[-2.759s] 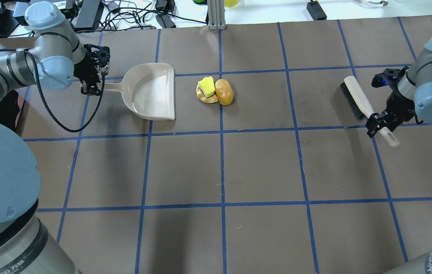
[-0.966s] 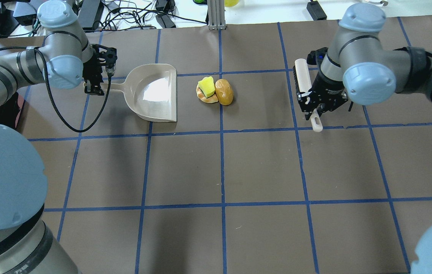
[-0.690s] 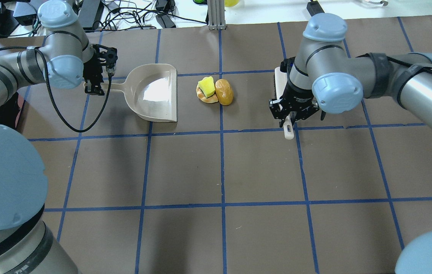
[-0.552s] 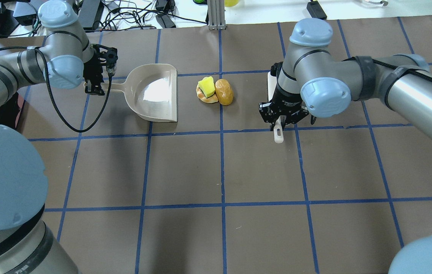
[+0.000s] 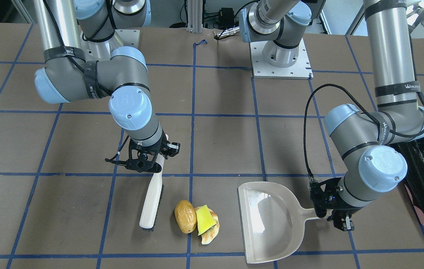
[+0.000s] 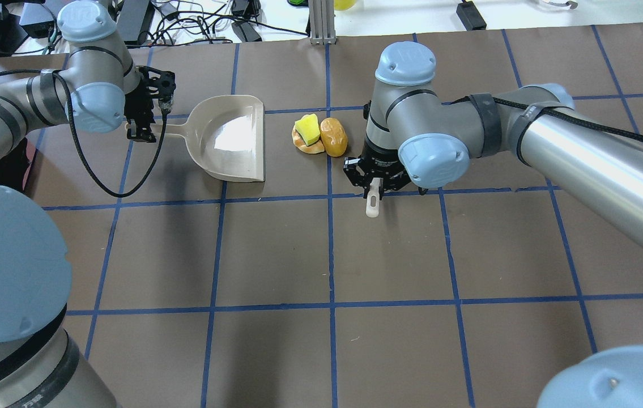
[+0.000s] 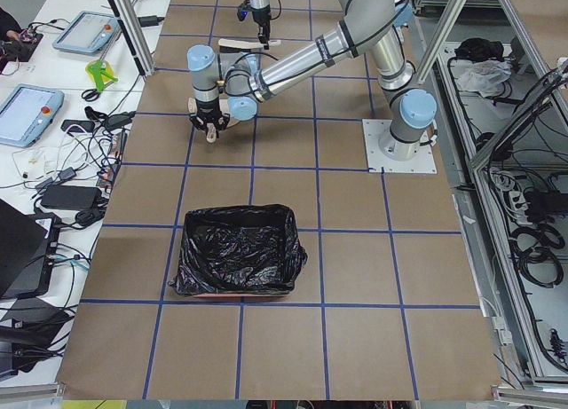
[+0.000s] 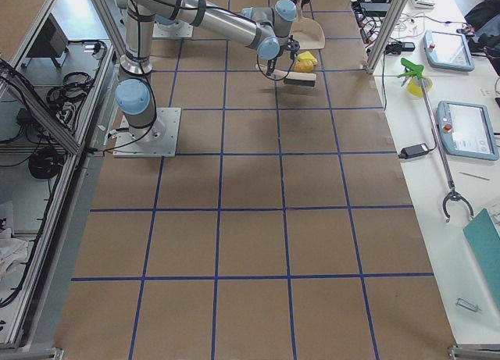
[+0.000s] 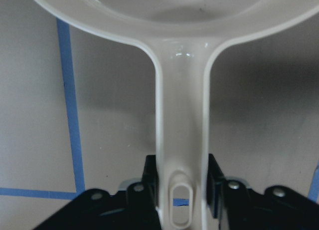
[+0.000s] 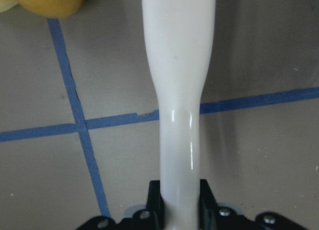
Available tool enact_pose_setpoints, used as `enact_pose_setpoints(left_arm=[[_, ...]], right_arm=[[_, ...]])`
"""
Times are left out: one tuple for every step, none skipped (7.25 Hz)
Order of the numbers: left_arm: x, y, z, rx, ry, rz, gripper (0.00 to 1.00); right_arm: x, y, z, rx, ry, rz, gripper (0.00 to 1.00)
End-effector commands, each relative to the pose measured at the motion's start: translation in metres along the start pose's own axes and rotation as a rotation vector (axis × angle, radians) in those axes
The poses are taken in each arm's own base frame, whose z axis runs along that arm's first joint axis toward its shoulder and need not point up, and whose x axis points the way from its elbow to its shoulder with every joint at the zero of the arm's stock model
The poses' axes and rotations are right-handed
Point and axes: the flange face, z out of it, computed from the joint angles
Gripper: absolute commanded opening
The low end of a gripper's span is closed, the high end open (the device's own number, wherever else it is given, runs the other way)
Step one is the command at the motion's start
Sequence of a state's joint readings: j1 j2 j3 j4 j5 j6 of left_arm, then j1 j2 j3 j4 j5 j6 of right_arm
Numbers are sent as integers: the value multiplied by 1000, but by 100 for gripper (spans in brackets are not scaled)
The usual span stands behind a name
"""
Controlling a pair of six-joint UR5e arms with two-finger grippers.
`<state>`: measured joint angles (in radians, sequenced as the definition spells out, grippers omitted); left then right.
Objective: Sweep and dump trash into bin
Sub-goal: 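Carry the brush with the right gripper toward the items beside the dustpan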
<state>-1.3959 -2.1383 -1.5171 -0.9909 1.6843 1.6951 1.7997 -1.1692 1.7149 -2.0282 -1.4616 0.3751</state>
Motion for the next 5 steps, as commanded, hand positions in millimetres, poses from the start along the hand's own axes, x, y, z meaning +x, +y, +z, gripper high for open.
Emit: enact_pose_setpoints(left_arm=[[0, 0, -1, 0, -1, 0, 10], [0, 0, 0, 0, 0, 0, 10], [0, 0, -1, 0, -1, 0, 10], [0, 0, -1, 0, -1, 1, 10], [0, 0, -1, 0, -1, 0, 10]], right_arm=[[-28, -6, 5, 15, -3, 2, 0], [-35, -9, 4, 23, -9, 9, 0], [-51, -7, 7, 11, -39, 16, 0], [-67, -9, 9, 17, -54, 26, 0], [-85, -5, 16, 15, -56, 58, 0]])
